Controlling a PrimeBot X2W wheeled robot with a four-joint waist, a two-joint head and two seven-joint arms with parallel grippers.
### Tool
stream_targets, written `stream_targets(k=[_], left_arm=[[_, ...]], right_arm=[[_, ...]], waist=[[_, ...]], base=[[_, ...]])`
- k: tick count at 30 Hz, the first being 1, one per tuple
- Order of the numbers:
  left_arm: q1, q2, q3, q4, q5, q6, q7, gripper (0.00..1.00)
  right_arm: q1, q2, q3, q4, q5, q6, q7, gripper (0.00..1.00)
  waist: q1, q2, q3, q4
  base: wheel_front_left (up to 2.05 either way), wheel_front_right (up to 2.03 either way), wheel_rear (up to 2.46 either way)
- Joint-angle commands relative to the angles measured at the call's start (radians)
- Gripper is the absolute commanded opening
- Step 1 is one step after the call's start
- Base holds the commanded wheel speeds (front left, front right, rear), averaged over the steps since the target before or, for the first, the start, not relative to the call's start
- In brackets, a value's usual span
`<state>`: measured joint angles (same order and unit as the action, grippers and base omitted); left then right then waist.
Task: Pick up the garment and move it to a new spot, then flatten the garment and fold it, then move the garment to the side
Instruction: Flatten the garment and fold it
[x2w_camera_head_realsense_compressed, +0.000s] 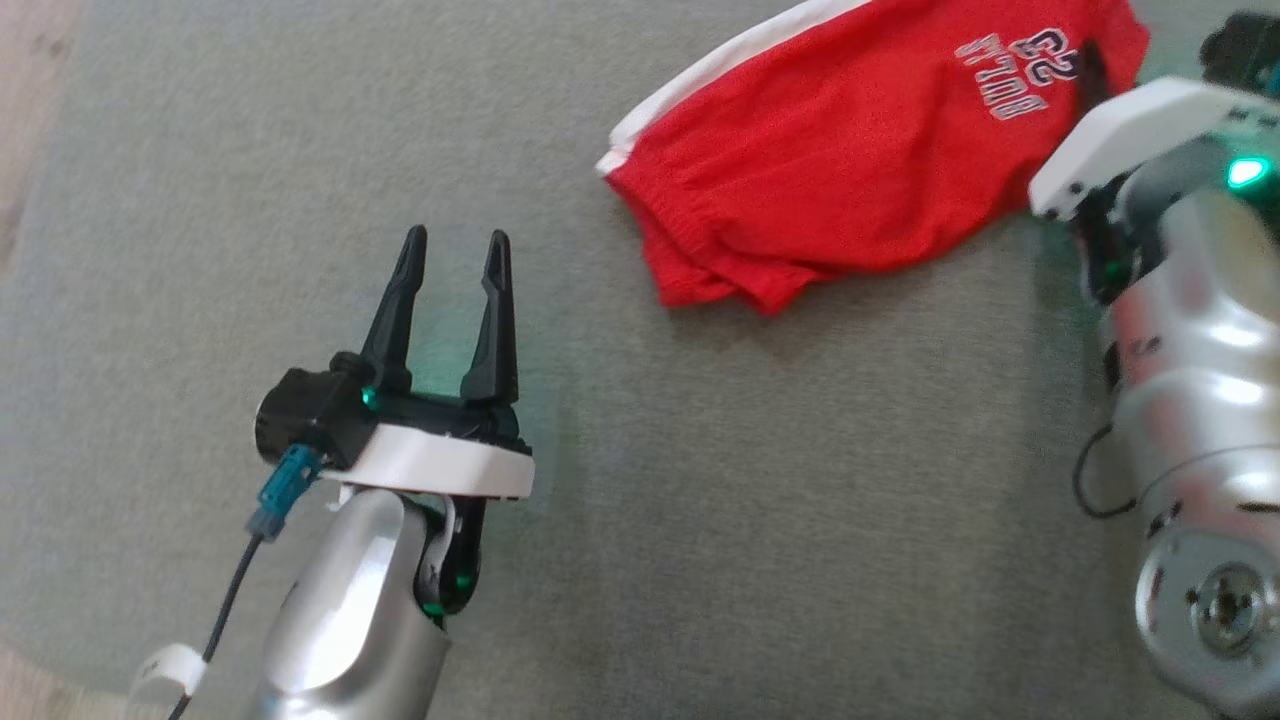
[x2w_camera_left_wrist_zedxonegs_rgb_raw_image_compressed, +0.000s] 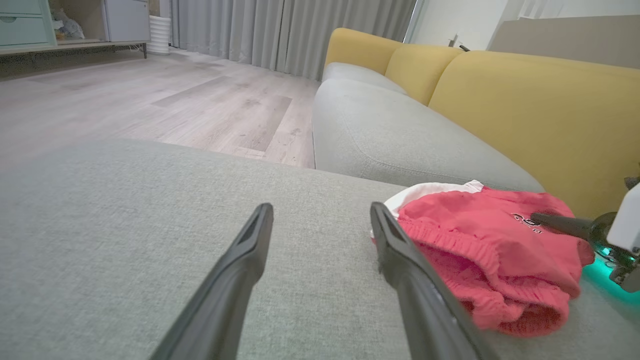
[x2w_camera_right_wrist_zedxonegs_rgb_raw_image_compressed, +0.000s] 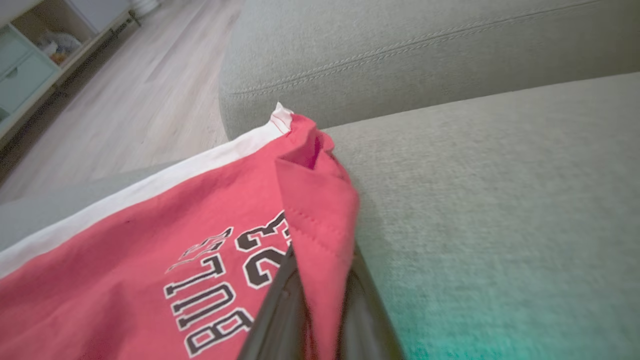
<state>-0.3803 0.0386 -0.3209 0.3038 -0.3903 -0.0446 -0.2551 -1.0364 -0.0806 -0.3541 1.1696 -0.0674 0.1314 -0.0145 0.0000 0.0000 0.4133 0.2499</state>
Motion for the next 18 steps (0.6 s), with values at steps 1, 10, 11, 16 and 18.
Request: stream_targets(k=[1, 10, 11, 16, 18], left_arm=[[0.009, 0.012, 0.036, -0.023, 0.01, -0.003, -0.007, 1.0], [0.055, 0.012, 0.05, -0.006, 0.066, -0.014, -0.007, 1.0], [0.064, 0.012, 0.051, -0.009, 0.072, -0.013, -0.007, 1.0], [0.104, 0.012, 0.026, -0.005, 0.083, -0.021, -0.007, 1.0], [0.116, 0.012, 0.021, -0.004, 0.081, -0.019, -0.007, 1.0]], right_arm=[[0.004, 0.025, 0.025, -0.019, 0.017, -0.001, -0.025, 0.0], [0.109, 0.03, 0.242, 0.032, 0.417, -0.001, -0.205, 0.0], [0.131, 0.03, 0.277, 0.02, 0.458, -0.001, -0.213, 0.0], [0.254, 0.03, 0.36, -0.047, 0.603, -0.001, -0.242, 0.0], [0.295, 0.03, 0.364, -0.067, 0.623, -0.001, -0.245, 0.0]], waist=[[0.0, 0.0, -0.025, -0.028], [0.0, 0.0, -0.138, -0.136], [0.0, 0.0, -0.148, -0.15], [0.0, 0.0, -0.202, -0.197], [0.0, 0.0, -0.22, -0.207]], base=[[0.0, 0.0, 0.0], [0.0, 0.0, 0.0], [0.0, 0.0, 0.0], [0.0, 0.0, 0.0], [0.0, 0.0, 0.0]])
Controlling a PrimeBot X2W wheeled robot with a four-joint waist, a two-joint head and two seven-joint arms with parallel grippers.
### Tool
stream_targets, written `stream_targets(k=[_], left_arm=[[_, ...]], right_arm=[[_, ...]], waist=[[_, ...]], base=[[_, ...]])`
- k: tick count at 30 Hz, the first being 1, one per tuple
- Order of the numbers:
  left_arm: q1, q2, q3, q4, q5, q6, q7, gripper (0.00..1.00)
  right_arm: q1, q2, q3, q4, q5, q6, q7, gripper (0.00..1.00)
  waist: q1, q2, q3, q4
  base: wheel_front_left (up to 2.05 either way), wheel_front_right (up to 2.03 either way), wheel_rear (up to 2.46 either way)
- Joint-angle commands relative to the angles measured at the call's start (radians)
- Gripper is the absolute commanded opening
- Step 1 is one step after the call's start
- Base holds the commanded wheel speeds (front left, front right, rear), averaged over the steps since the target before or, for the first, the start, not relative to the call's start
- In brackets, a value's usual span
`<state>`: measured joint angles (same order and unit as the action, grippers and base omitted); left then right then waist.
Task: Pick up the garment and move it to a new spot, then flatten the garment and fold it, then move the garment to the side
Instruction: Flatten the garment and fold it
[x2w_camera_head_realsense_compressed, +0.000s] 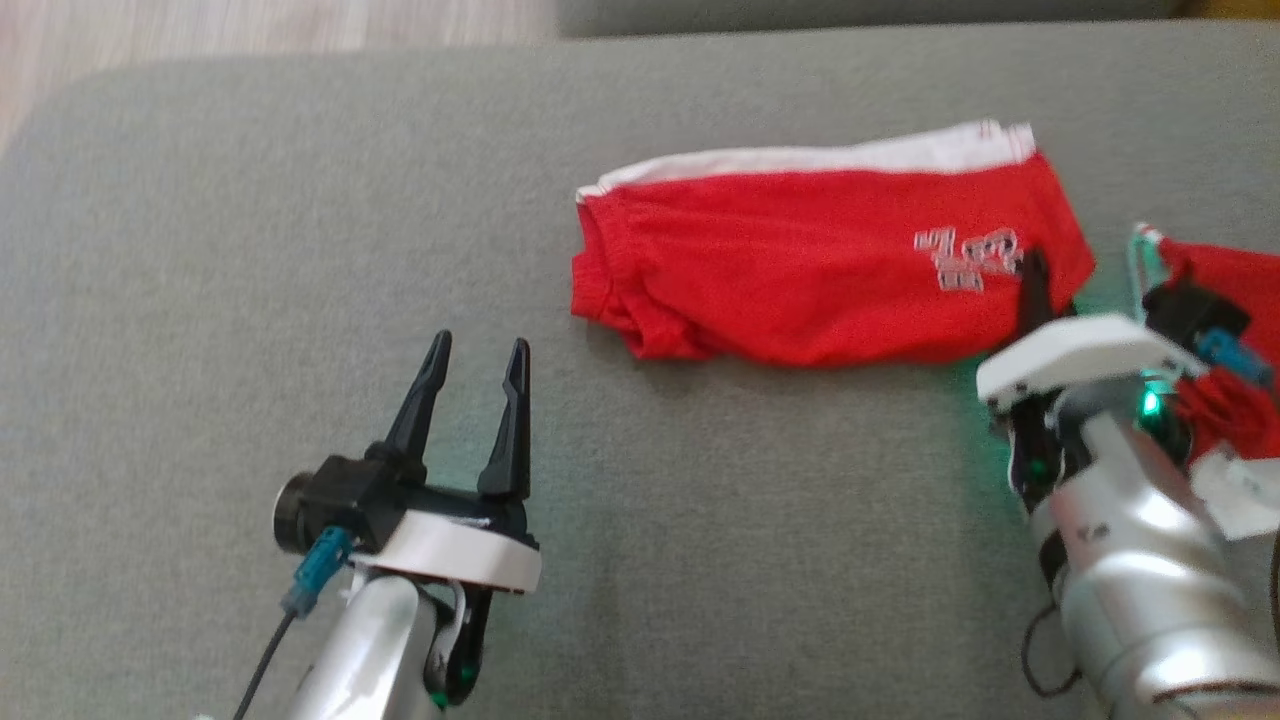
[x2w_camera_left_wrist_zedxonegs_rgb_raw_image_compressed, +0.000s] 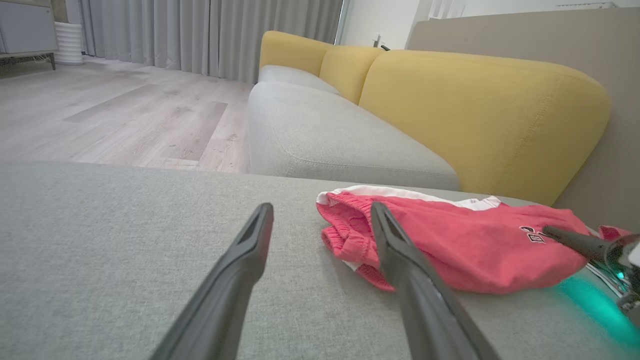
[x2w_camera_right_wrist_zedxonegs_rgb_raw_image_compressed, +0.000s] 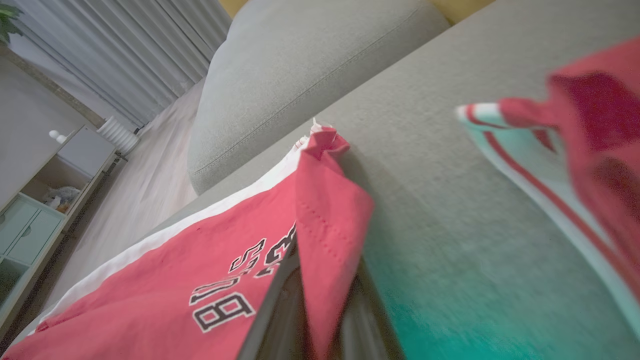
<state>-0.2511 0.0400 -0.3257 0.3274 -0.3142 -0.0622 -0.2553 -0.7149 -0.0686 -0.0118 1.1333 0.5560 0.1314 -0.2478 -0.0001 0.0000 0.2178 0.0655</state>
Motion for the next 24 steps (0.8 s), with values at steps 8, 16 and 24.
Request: stream_targets(k=[8, 16, 24], left_arm=[[0.025, 0.01, 0.034, -0.038, -0.014, 0.006, -0.006, 1.0], [0.033, 0.01, 0.05, -0.05, -0.02, 0.01, -0.006, 1.0], [0.02, 0.01, 0.05, -0.043, -0.02, 0.008, -0.006, 1.0]], right_arm=[[0.112, 0.018, -0.086, -0.14, -0.064, -0.001, -0.014, 0.0], [0.134, 0.018, -0.123, -0.212, -0.086, -0.001, -0.014, 0.0], [0.111, 0.018, -0.114, -0.252, -0.078, -0.001, -0.014, 0.0]], waist=[[0.0001, 0.0, -0.064, -0.028], [0.0001, 0.0, -0.044, -0.002], [0.0001, 0.0, -0.036, 0.039]], base=[[0.0, 0.0, 0.0], [0.0, 0.0, 0.0], [0.0, 0.0, 0.0]])
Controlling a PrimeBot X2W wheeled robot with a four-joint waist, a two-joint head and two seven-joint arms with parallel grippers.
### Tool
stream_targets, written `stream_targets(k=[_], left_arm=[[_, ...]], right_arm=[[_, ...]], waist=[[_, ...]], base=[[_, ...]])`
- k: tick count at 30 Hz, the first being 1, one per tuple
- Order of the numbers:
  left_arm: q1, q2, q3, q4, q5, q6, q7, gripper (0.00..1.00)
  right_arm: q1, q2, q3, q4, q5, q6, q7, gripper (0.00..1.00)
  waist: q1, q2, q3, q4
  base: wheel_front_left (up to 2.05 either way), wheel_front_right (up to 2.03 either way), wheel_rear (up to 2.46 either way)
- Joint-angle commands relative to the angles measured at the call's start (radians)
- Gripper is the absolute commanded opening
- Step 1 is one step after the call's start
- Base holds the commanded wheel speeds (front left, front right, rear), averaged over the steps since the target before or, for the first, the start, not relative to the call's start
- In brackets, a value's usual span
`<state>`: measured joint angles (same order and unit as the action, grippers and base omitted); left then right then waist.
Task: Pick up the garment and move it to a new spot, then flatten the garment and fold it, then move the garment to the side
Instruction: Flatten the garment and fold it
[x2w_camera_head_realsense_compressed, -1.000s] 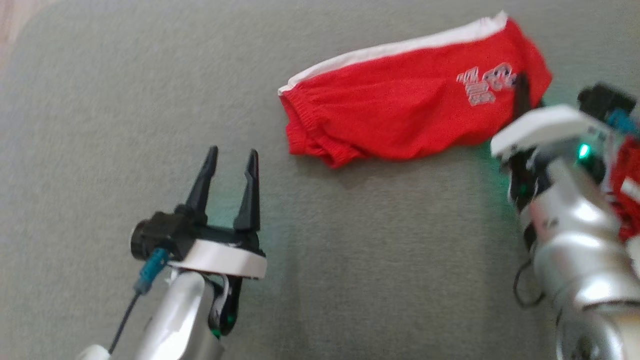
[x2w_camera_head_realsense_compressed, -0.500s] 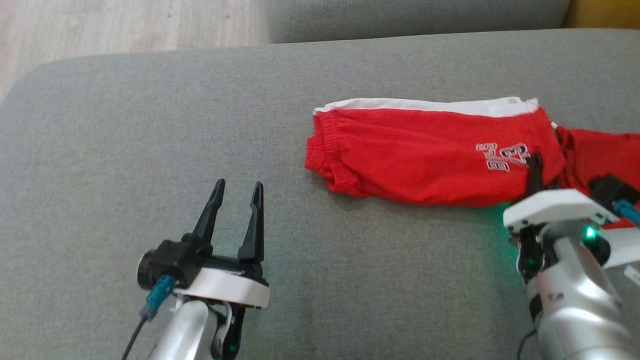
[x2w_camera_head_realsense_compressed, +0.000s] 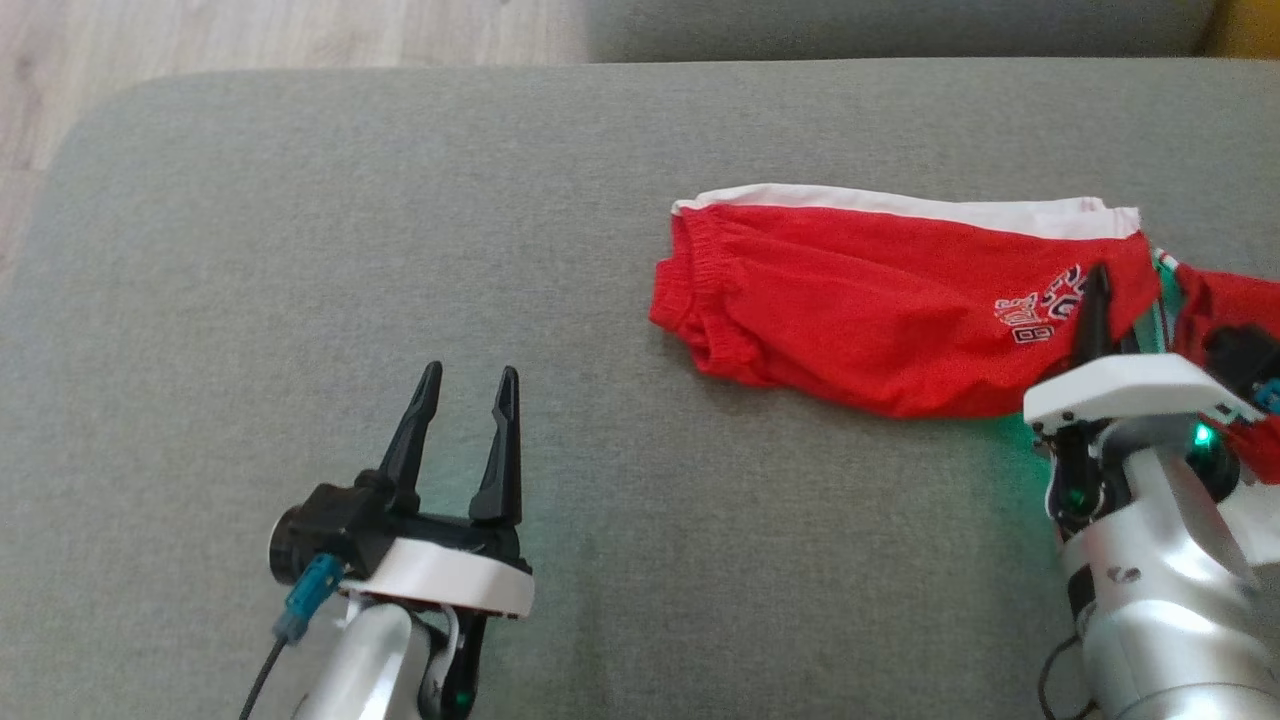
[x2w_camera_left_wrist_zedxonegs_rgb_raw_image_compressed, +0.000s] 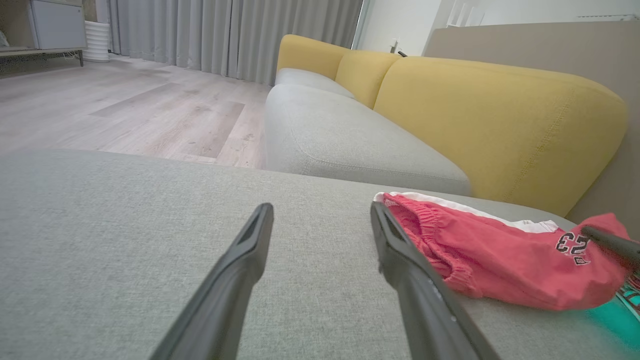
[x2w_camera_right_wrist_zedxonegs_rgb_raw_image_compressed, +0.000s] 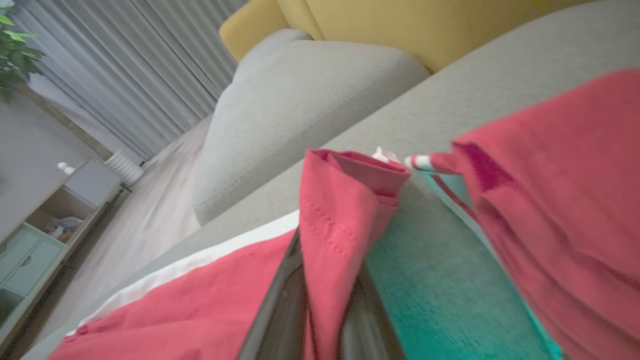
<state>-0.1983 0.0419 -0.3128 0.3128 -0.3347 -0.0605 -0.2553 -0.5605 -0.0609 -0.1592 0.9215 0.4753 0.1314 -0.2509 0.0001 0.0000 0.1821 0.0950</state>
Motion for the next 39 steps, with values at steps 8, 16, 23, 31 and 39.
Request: stream_targets(k=[8, 16, 23, 31, 39], left_arm=[[-0.034, 0.008, 0.032, -0.024, -0.006, 0.008, -0.006, 1.0], [-0.025, 0.008, 0.022, -0.016, -0.013, 0.011, -0.006, 1.0], [-0.021, 0.008, 0.015, -0.014, -0.021, 0.017, -0.006, 1.0], [-0.024, 0.008, 0.009, -0.013, -0.023, 0.018, -0.006, 1.0], [-0.023, 0.008, 0.007, -0.008, -0.029, 0.024, -0.006, 1.0]], right_arm=[[-0.063, 0.011, 0.132, -0.097, 0.046, -0.001, -0.011, 0.0], [-0.085, 0.011, 0.329, -0.14, 0.157, -0.001, -0.011, 0.0], [-0.109, 0.011, 0.551, -0.14, 0.247, -0.001, -0.011, 0.0], [-0.127, 0.011, 0.75, -0.054, 0.291, -0.001, -0.01, 0.0], [-0.144, 0.011, 0.935, 0.046, 0.228, -0.001, 0.011, 0.51]], waist=[[-0.0001, 0.0, -0.013, 0.053], [-0.0001, 0.0, -0.035, 0.098], [-0.0001, 0.0, -0.036, 0.14], [-0.0001, 0.0, -0.023, 0.164], [-0.0001, 0.0, -0.021, 0.154]], base=[[0.0, 0.0, 0.0], [0.0, 0.0, 0.0], [0.0, 0.0, 0.0], [0.0, 0.0, 0.0], [0.0, 0.0, 0.0]])
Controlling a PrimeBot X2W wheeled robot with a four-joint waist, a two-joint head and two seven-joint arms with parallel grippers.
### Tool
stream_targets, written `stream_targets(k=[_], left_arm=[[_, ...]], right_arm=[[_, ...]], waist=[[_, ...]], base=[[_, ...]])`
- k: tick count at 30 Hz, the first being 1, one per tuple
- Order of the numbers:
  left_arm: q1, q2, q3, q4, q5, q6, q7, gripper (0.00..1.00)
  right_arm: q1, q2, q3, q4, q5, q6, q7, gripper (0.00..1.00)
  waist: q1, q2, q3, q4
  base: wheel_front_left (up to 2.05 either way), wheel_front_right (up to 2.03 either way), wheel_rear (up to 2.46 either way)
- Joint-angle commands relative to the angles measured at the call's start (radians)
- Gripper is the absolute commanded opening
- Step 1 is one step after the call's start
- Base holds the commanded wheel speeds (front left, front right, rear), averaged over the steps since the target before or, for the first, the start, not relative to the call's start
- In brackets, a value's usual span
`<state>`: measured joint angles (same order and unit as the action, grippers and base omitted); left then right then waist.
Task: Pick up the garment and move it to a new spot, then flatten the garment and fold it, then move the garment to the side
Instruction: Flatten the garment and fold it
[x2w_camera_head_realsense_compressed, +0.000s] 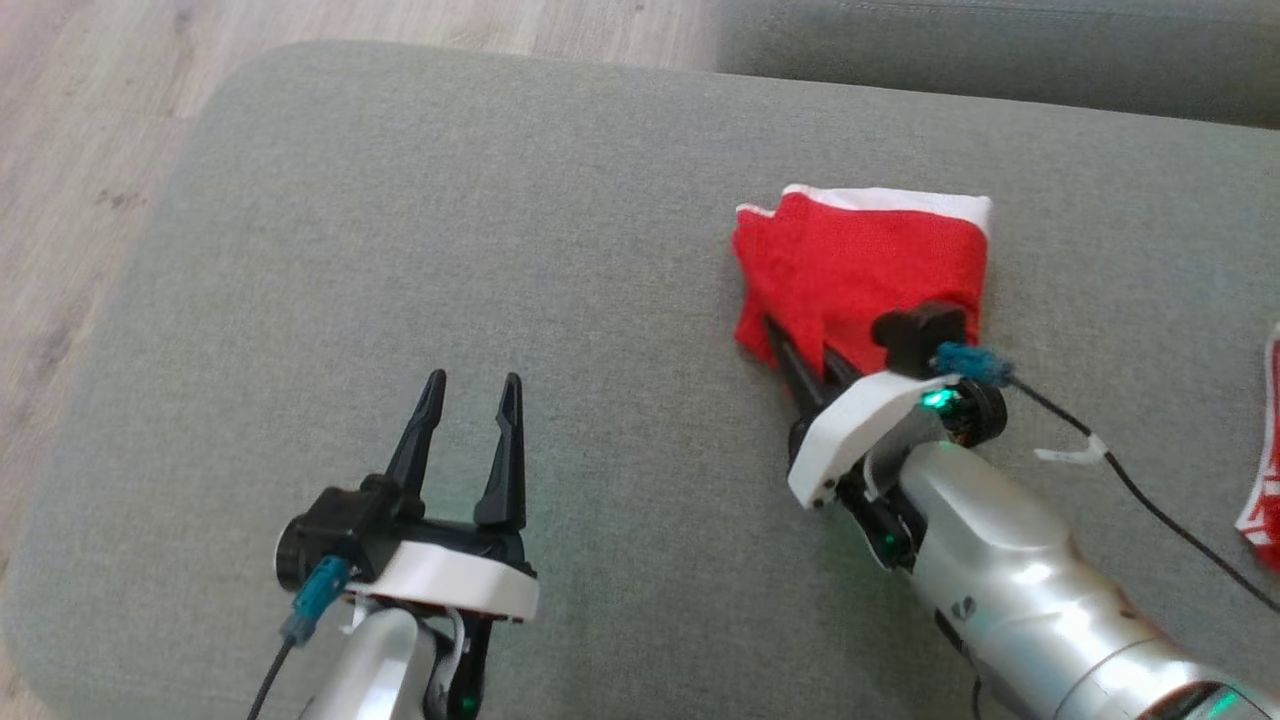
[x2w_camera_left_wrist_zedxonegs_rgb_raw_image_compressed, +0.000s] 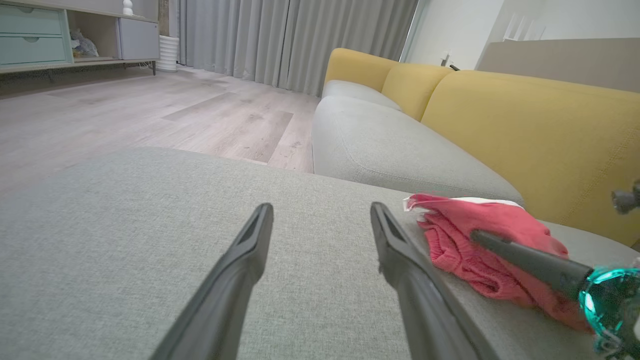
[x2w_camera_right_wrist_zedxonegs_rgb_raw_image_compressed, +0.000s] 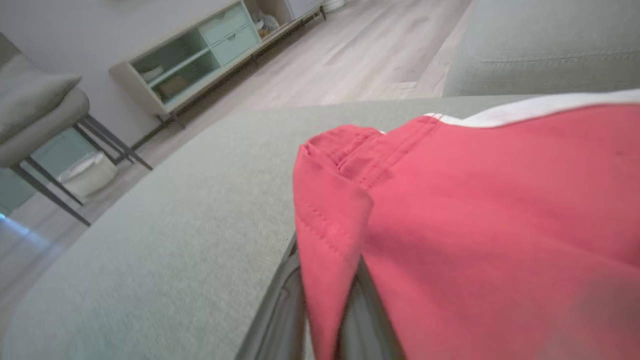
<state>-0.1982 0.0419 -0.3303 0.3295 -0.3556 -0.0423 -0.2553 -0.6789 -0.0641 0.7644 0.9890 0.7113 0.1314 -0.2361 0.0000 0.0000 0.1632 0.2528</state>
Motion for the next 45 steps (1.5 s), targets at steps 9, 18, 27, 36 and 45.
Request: stream_targets(k=[9, 18, 27, 36, 45], left_arm=[[-0.023, 0.008, 0.049, -0.025, -0.002, 0.007, -0.006, 1.0], [-0.025, 0.008, 0.122, -0.067, 0.004, 0.0, -0.006, 1.0], [-0.002, 0.008, 0.137, -0.093, 0.005, -0.005, -0.006, 1.0], [0.006, 0.008, 0.125, -0.09, 0.007, -0.014, -0.006, 1.0], [-0.049, 0.008, 0.089, -0.088, -0.007, -0.019, -0.006, 1.0]], right_arm=[[-0.035, 0.014, 0.066, -0.009, -0.088, -0.001, -0.021, 1.0], [0.061, -0.006, -0.305, -0.283, -0.345, -0.001, -0.025, 1.0], [0.385, 0.012, -0.66, -0.618, -0.625, -0.001, -0.025, 1.0], [0.477, 0.014, -0.684, -0.693, -0.551, -0.001, -0.026, 1.0], [0.32, 0.014, -0.674, -0.623, -0.593, -0.001, 0.034, 0.0]], waist=[[0.0, 0.0, -0.027, -0.07], [0.0, 0.0, -0.065, -0.168], [0.0, 0.0, -0.086, -0.228], [0.0, 0.0, -0.053, -0.227], [0.0, 0.0, 0.067, -0.138]], base=[[0.0, 0.0, 0.0], [0.0, 0.0, 0.0], [0.0, 0.0, 0.0], [0.0, 0.0, 0.0], [0.0, 0.0, 0.0]])
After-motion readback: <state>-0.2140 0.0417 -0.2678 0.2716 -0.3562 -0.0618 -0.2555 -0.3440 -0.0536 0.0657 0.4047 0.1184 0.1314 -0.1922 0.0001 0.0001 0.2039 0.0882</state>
